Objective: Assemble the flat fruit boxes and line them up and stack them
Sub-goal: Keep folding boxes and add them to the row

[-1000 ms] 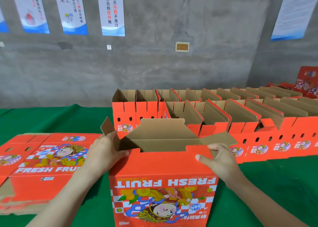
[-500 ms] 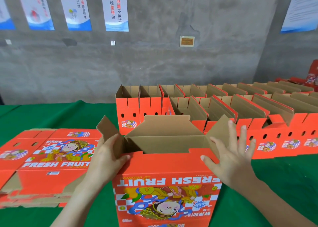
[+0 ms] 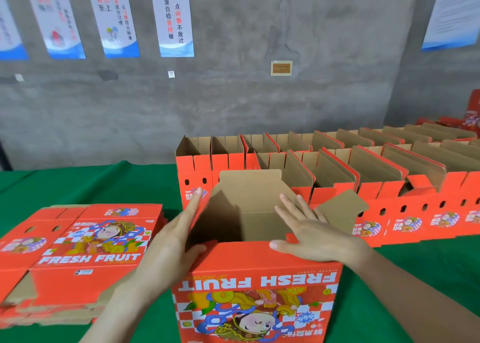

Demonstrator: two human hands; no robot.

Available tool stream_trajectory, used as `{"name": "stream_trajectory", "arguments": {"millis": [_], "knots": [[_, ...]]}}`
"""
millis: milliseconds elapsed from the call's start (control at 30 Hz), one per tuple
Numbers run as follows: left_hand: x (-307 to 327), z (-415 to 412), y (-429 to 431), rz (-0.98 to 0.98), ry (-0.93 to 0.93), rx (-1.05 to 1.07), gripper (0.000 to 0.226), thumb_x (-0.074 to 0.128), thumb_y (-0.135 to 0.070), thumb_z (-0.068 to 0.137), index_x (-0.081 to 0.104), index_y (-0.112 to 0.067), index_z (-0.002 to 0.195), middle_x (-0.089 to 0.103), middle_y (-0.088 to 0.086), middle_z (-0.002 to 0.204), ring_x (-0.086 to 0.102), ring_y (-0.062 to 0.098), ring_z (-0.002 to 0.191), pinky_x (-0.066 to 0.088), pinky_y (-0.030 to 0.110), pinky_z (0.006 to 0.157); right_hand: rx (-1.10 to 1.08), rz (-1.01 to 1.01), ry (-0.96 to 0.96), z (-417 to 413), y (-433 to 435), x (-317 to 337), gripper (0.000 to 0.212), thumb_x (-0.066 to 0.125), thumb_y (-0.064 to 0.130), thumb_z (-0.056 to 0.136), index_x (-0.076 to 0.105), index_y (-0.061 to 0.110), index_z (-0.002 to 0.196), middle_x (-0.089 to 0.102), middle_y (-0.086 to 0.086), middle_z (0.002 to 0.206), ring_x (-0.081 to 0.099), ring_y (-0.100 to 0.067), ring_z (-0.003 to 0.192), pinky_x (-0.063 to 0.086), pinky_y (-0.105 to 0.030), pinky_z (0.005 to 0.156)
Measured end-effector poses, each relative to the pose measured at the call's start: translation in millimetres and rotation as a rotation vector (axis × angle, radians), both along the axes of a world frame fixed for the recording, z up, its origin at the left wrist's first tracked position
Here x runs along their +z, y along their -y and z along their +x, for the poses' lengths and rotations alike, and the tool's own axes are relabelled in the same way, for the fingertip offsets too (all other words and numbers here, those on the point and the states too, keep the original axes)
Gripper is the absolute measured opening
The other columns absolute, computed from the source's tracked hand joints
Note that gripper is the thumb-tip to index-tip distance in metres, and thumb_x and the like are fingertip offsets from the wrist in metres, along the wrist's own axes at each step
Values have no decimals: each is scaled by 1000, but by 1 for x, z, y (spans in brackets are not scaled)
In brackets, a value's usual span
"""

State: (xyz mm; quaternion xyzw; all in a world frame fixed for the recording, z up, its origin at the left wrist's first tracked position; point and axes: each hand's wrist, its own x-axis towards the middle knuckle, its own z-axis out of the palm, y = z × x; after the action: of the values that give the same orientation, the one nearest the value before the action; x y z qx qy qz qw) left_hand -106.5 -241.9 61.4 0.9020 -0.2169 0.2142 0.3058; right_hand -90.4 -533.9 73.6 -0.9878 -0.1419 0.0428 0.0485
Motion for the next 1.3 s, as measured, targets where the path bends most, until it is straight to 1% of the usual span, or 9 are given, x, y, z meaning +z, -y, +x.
{"name": "stream_trajectory", "arguments": {"millis": [167,300,433,600,767,900,967,1167,1300], "knots": [[3,2,-2,175,-22,9,72,44,-75,78,56,-28,130,64,-10,120,58,12,111,37,16,83,4,-4,-39,-1,-2,2,95,35,78,82,-10,31,151,-41,16,145,-38,-17,136,-10,-49,117],[10,27,1,174,-46,171,34,52,-38,93,64,-22,121,65,7,110,58,27,106,39,30,85,5,17,-21,-1,-2,0,96,36,79,80,-7,33,151,-39,18,146,-36,-16,137,-10,-49,116],[7,52,7,293,-279,107,61,61,-26,88,37,-44,141,22,7,148,23,26,137,22,35,113,-50,91,147,-4,1,-5,90,39,77,81,7,34,152,-25,14,155,-23,-13,144,-8,-43,118],[3,62,-3,-3,-499,-114,62,61,-16,91,33,-58,126,28,-2,135,40,12,120,29,18,96,-90,161,722,-14,9,-6,83,72,40,79,29,25,148,-19,-5,158,-24,-22,144,-22,-40,113],[2,62,-2,2,-504,-113,76,64,-18,89,20,-61,134,34,-3,117,45,8,106,32,17,88,-319,825,700,-16,31,-10,101,76,9,77,10,20,152,1,8,158,1,-5,145,10,-29,117],[1,64,1,7,-511,-85,74,63,-22,89,22,-54,142,35,-2,113,45,9,103,31,19,88,-369,1169,326,-12,38,-17,31,58,-6,84,60,20,102,68,7,96,64,-24,97,47,-26,72],[0,66,1,21,-516,-60,73,64,-30,88,22,-54,142,34,-2,113,45,12,106,31,22,92,-252,1134,334,-15,36,-16,39,51,-10,84,66,25,91,70,5,80,60,-18,79,45,-28,64],[-5,71,1,-34,-487,-79,70,64,-26,89,25,-48,144,28,-5,128,41,11,117,28,19,96,103,572,243,-24,28,-24,37,62,20,91,58,27,128,38,22,141,23,7,137,11,-17,114],[-7,72,0,-21,-405,-108,73,67,-20,87,28,-41,146,11,-16,151,25,11,135,25,28,111,54,554,312,-22,22,-23,23,64,29,90,69,22,111,56,14,128,40,0,130,24,-21,112]]}}
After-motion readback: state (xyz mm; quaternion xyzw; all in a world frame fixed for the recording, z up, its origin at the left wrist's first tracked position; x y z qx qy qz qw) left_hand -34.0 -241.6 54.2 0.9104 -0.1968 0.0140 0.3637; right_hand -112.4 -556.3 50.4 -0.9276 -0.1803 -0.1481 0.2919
